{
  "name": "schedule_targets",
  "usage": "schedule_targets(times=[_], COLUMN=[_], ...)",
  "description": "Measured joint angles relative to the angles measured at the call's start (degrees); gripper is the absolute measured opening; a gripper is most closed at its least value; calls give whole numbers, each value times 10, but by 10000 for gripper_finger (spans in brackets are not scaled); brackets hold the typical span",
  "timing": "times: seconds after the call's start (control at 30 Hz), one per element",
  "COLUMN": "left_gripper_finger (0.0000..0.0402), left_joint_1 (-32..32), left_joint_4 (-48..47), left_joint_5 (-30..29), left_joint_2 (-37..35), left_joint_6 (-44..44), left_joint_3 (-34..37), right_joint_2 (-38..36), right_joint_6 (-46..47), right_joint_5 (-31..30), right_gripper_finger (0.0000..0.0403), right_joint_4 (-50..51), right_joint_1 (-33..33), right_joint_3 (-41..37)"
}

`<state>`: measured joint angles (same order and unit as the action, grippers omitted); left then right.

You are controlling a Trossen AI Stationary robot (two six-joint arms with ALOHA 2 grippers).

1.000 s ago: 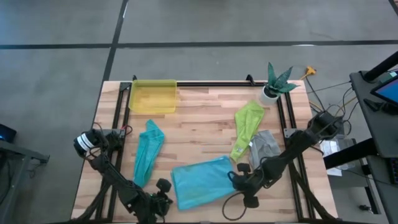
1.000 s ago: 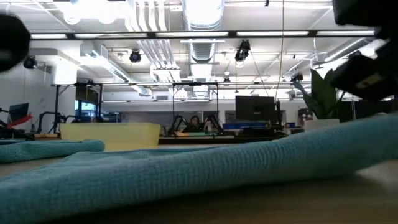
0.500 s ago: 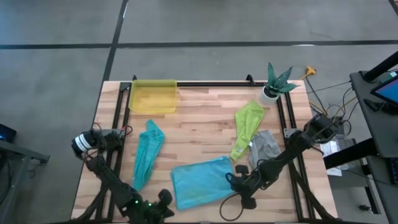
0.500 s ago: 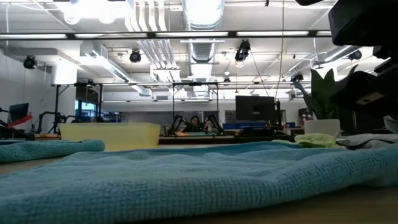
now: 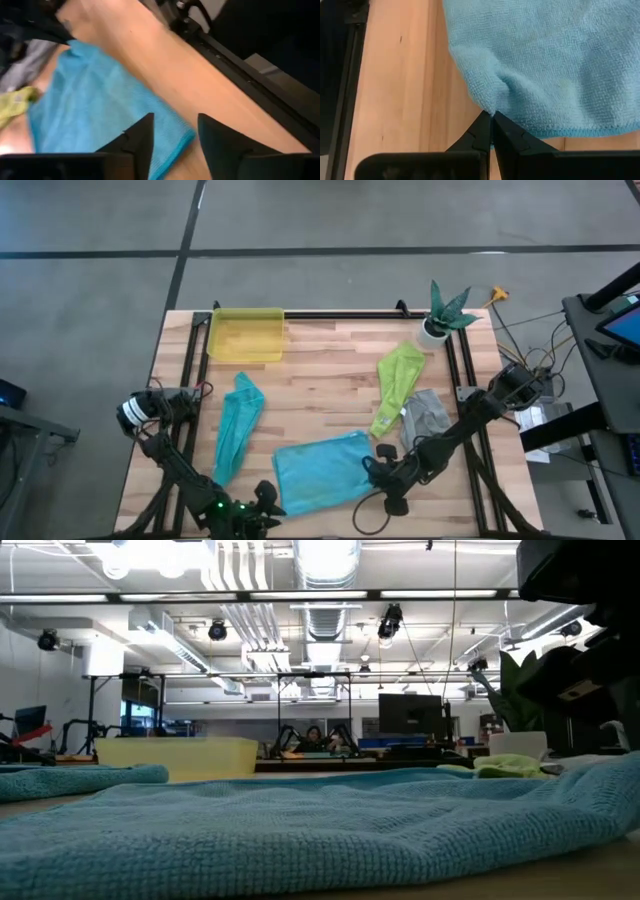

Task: Roll microfiber towels into tight, uniform cylinder then place into a basket
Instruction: Roll the right light blue towel

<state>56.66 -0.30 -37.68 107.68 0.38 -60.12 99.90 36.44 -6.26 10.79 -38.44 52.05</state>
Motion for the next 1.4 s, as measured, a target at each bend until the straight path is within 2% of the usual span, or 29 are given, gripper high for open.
schedule_targets(times=[0.13, 0.3, 0.53, 0.7, 1.07, 1.4], left_gripper_finger=[164, 166, 164, 129, 9, 5], left_joint_1=[-8, -18, -31, -33, -33, -31], left_joint_4=[25, 28, 23, 24, 17, 9], left_joint_5=[21, 20, 18, 44, 50, 43], left_joint_2=[24, 40, 41, 41, 41, 39], left_joint_6=[0, -1, -45, -47, -73, -121], left_joint_3=[-1, -1, 5, 8, 11, 12], right_joint_2=[0, 0, 0, 0, 0, -9], right_joint_6=[0, 1, 2, 2, 11, 26], right_joint_5=[0, 0, 0, 1, 2, -8], right_gripper_finger=[9, 9, 9, 9, 9, 9], right_joint_4=[-1, -5, -8, -8, -9, -11], right_joint_1=[0, 0, 0, 0, -3, -7], right_joint_3=[0, 0, 0, 0, 0, 0])
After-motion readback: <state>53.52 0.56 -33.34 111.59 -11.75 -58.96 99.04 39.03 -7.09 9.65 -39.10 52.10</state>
